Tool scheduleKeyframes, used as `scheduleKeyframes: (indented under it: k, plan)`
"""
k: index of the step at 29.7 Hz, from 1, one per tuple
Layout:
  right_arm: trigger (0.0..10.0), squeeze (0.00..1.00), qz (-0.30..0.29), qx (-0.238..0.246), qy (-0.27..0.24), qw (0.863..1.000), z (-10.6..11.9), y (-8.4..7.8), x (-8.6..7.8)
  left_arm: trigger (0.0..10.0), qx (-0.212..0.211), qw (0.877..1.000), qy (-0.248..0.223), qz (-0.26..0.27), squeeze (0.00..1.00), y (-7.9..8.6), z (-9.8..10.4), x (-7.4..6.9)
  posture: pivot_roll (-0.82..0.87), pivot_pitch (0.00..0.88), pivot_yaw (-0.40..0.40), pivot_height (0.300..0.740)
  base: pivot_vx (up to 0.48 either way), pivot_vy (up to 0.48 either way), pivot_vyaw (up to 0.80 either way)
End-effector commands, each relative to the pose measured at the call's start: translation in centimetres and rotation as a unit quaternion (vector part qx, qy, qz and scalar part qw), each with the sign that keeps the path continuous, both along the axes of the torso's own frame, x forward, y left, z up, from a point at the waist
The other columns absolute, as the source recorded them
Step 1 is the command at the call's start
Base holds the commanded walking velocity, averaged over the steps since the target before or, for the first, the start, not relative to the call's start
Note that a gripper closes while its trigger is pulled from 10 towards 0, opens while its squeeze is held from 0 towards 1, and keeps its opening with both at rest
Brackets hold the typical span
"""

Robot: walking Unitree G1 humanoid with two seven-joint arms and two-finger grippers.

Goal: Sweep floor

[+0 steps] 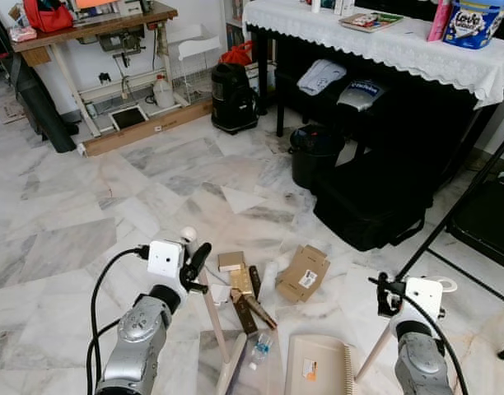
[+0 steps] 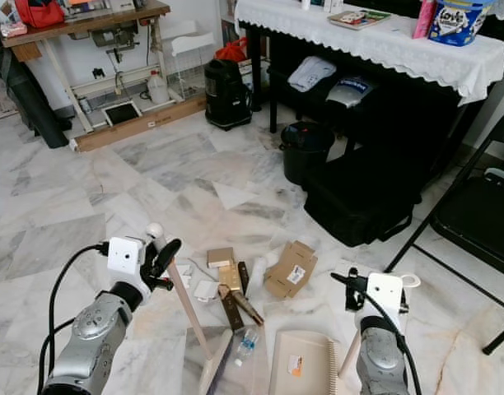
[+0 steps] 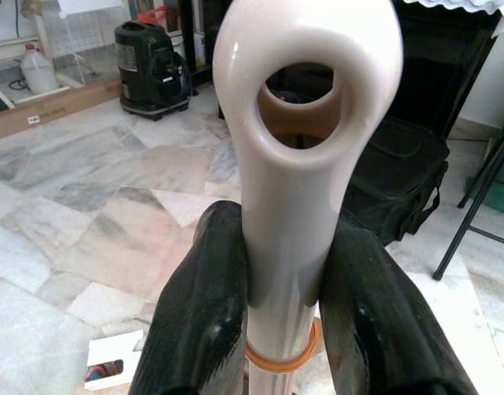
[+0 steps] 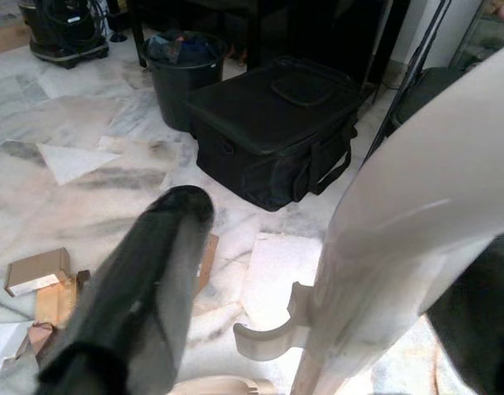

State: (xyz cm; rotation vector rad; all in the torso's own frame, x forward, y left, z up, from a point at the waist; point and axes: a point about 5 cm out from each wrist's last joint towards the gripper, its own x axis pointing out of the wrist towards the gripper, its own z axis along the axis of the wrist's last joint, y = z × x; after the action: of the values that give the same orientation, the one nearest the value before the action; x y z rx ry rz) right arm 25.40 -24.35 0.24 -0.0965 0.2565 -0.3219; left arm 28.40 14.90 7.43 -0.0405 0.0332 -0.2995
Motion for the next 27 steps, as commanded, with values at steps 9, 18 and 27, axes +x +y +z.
scheduleKeyframes:
  k: [9, 18, 27]
  plan:
    - [0.0, 0.0, 0.005, 0.008, 0.007, 1.0, -0.19, 0.27, 0.1, 10.0, 0.009, 1.0, -0.009, 0.0, 0.0, 0.13, 0.44, 0.34, 0.09, 0.0, 0.036, 0.74, 0.0, 0.0, 0.0]
    - [0.0, 0.0, 0.023, 0.012, 0.006, 1.0, -0.2, 0.85, 0.3, 10.0, 0.01, 1.0, -0.009, 0.0, 0.0, 0.19, 0.42, 0.29, 0.09, 0.0, 0.037, 0.74, 0.0, 0.0, 0.0]
    - [0.0, 0.0, 0.038, 0.01, -0.005, 0.999, 0.02, 1.21, 0.45, 10.0, 0.009, 1.0, -0.008, -0.001, 0.0, 0.14, 0.41, 0.29, 0.09, 0.0, 0.037, 0.74, 0.0, 0.0, 0.0]
